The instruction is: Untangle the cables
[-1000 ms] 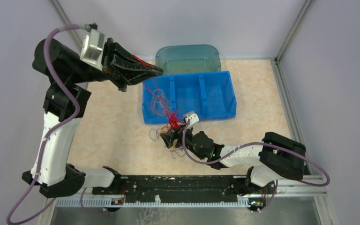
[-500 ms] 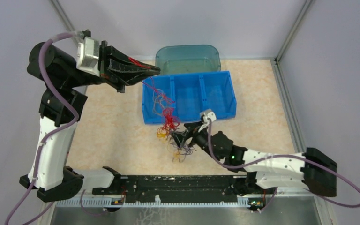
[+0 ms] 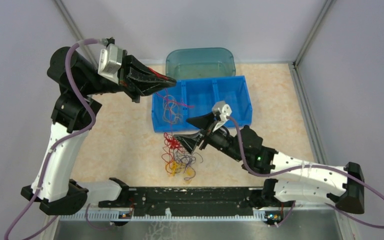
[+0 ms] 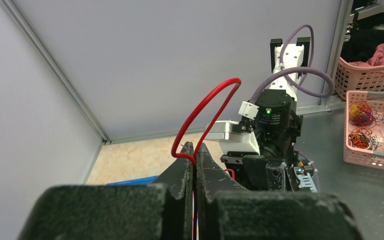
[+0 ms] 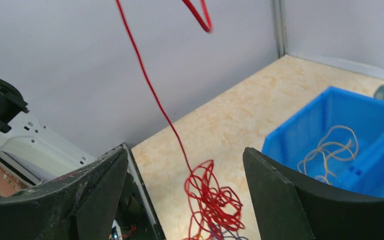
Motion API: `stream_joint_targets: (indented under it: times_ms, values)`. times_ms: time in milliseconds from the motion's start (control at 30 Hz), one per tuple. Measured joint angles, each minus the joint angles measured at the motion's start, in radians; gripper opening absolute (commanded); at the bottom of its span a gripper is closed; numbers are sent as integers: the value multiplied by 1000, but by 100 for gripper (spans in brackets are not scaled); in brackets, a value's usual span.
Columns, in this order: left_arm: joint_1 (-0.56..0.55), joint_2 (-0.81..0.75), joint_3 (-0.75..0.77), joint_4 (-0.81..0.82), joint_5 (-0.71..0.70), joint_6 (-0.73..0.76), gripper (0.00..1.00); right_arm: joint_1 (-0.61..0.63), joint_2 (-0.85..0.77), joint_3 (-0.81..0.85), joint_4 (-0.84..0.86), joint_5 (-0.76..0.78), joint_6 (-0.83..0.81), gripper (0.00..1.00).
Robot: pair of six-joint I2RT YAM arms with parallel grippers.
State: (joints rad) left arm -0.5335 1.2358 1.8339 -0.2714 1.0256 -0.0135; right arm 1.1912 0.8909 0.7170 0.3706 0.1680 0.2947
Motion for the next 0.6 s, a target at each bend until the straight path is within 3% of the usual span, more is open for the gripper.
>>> stream_joint_targets:
  times_ms: [167, 333, 600]
  values:
    - [0, -3, 0, 1, 5, -1, 0, 0, 137, 81, 83, -67, -14, 78]
    - [0, -3, 0, 1, 8, -5, 0, 0, 260, 124, 156, -112, 2, 65]
    - [0, 3, 29, 2, 14, -15, 0, -6, 348, 124, 247, -161, 82, 53]
